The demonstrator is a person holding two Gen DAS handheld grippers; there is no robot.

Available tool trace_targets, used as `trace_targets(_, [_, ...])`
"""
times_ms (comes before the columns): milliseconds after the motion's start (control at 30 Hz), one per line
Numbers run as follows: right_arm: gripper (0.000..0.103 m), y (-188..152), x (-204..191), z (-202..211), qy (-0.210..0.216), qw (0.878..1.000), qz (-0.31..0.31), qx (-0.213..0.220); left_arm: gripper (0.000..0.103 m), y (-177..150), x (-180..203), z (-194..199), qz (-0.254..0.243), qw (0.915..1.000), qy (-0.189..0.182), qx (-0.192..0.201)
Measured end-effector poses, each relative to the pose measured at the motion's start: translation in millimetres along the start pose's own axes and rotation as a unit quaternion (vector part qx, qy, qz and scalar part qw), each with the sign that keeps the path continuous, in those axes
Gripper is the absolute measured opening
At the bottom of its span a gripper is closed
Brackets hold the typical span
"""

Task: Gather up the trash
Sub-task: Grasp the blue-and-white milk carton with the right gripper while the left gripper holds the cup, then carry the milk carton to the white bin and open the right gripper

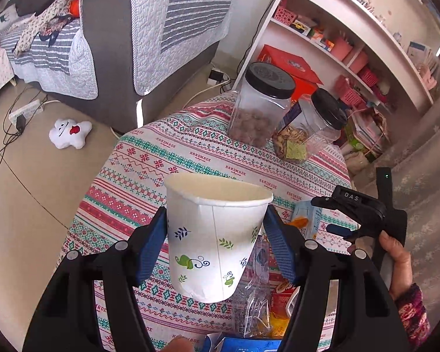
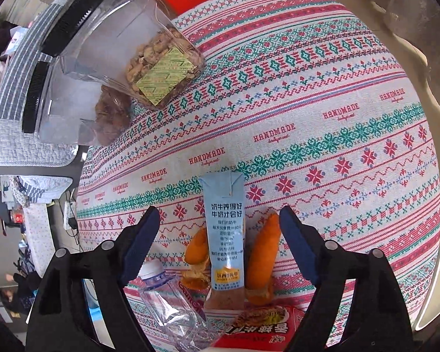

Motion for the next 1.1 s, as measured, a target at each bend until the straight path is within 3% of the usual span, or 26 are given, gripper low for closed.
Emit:
trace_targets(200, [0.058,0,-8,-17,-0.014,1.0,0.005,-0.009,0.065,1,-8,1,-0.001,1.0,0.006,0.002])
trace_targets(300, [0.043,-1,-8,-24,-0.017,1.0,0.001,-0.012,0.065,2,-13,1,0.005,0.9999,0.009,0.0])
trace_targets(367, [0.026,-3,-7,-25,-0.021,1.0,0.004,-0.009,0.065,2,-15,0,0.009,0.9999,0.009,0.0])
trace_targets(733, [0.026,3,-12,47,0.016,0.994,0.032,0.103,0.065,4,-15,2,0.016,0.9998,-0.003,0.008])
trace_targets(1100, [0.026,-33,-31,140,0.052,0.965,0.098,0.237,0.065,5,-4,15,0.007,0.999,-0.017,0.041])
Point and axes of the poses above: each gripper's, at about its wrist camera, not at the fingertips, and z roughly against the way its jaws point, x to its right, y to its top, the point moved 3 cm from there along -z, roughly the way its jaws point, and after that the axes turned 7 degrees about x, right-handed, at the moved point
